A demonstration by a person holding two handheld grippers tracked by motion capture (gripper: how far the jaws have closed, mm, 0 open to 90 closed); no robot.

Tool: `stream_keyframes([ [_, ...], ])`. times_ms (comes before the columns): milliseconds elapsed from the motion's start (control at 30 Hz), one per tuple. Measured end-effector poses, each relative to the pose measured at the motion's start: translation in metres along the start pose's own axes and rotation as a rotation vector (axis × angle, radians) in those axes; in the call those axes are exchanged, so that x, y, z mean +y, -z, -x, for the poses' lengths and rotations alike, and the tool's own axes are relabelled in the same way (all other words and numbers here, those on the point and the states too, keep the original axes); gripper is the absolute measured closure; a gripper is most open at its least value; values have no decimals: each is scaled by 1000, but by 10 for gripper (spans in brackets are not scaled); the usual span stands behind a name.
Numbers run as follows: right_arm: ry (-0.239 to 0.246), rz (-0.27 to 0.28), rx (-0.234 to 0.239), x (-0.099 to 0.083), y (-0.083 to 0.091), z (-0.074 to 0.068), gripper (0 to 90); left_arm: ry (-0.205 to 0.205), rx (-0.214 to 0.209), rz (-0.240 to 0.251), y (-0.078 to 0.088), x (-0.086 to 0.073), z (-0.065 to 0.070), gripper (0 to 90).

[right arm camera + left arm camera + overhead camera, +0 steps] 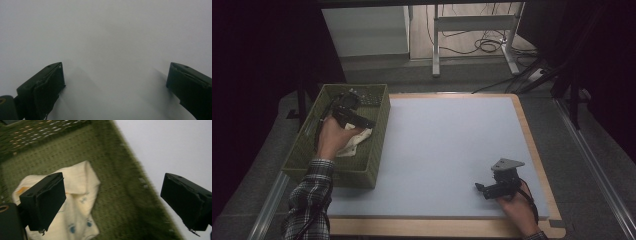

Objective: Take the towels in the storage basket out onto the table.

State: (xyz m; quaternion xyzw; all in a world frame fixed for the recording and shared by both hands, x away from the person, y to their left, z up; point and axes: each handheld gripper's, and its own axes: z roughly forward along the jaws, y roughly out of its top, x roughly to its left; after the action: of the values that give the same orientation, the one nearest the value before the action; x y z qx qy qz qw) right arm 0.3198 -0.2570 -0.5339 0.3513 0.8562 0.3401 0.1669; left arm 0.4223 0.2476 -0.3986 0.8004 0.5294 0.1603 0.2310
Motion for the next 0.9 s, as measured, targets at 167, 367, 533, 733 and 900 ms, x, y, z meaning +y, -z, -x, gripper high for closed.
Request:
stream_keyframes([
  [167,0,0,0,0,0,0,17,34,16,-14,-9,-11,-19,53],
  [367,0,0,0,0,0,0,17,58,5,-28,-31,-24,-39,35],
  [533,0,0,0,0,0,0,17,90,1,-79,-52,-31,-52,22],
  [733,-1,1,0,0,0,0,17,126,-8,-130,-72,-36,-64,12],
  [900,0,0,0,0,0,0,17,165,-24,-180,-80,-35,-70,13],
])
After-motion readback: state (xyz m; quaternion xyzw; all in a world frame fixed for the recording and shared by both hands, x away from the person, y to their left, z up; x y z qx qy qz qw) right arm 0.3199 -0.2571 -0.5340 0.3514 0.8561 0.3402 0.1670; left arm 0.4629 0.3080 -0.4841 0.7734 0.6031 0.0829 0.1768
